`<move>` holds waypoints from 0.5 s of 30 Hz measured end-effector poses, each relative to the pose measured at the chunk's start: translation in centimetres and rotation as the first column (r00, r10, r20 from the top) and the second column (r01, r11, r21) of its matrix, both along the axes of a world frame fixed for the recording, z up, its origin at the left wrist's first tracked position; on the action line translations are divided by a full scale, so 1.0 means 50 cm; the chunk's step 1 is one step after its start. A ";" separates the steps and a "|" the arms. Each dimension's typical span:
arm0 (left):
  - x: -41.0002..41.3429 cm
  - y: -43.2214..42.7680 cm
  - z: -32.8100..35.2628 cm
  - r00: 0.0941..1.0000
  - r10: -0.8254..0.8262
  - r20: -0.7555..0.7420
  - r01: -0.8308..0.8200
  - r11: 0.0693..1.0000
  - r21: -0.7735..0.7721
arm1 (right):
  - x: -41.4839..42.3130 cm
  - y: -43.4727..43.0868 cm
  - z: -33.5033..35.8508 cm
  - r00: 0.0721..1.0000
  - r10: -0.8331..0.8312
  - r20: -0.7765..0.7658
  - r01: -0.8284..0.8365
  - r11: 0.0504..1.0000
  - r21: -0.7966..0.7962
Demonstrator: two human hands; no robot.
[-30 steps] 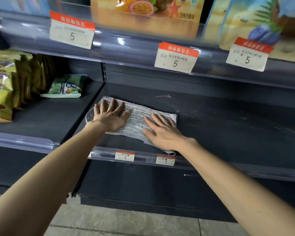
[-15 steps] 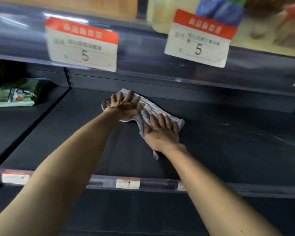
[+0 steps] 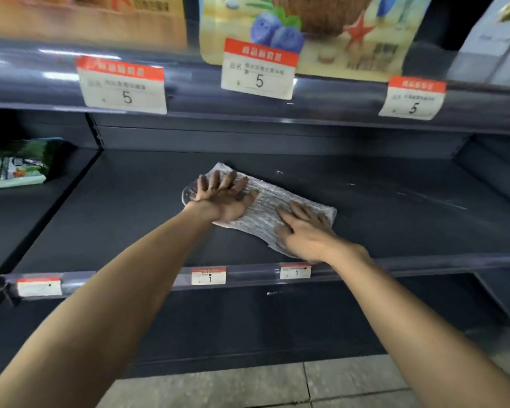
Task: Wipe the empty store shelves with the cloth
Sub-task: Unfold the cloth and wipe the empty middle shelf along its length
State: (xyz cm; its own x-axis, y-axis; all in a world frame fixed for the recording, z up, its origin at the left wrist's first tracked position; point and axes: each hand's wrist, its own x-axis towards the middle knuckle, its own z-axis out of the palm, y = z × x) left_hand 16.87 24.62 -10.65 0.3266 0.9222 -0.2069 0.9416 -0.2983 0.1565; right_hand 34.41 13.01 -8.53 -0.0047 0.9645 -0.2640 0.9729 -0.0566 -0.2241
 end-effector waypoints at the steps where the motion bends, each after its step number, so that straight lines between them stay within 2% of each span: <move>1: -0.024 -0.010 0.002 1.000 0.026 -0.014 -0.026 1.000 -0.009 | -0.020 0.000 0.006 1.000 0.018 -0.023 -0.018 1.000 0.000; 6: -0.186 -0.043 0.005 0.989 0.140 -0.056 -0.140 0.990 -0.001 | -0.168 0.028 0.004 0.994 0.089 -0.063 -0.091 0.995 -0.031; 10: -0.297 -0.064 -0.002 0.961 0.263 -0.083 -0.264 0.964 0.002 | -0.266 0.043 -0.010 0.978 0.206 -0.025 -0.207 0.977 -0.047; 15: -0.313 -0.076 -0.017 0.935 0.342 -0.092 -0.343 0.939 0.001 | -0.277 0.044 -0.026 0.963 0.268 0.034 -0.268 0.963 -0.012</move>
State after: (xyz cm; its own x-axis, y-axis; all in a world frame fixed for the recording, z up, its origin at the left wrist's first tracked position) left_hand 1.25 20.80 -11.49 -0.0290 0.9716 -0.2348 0.9966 0.0463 0.0684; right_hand 20.58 15.23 -9.81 -0.2532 0.9274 -0.2753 0.9600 0.2057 -0.1900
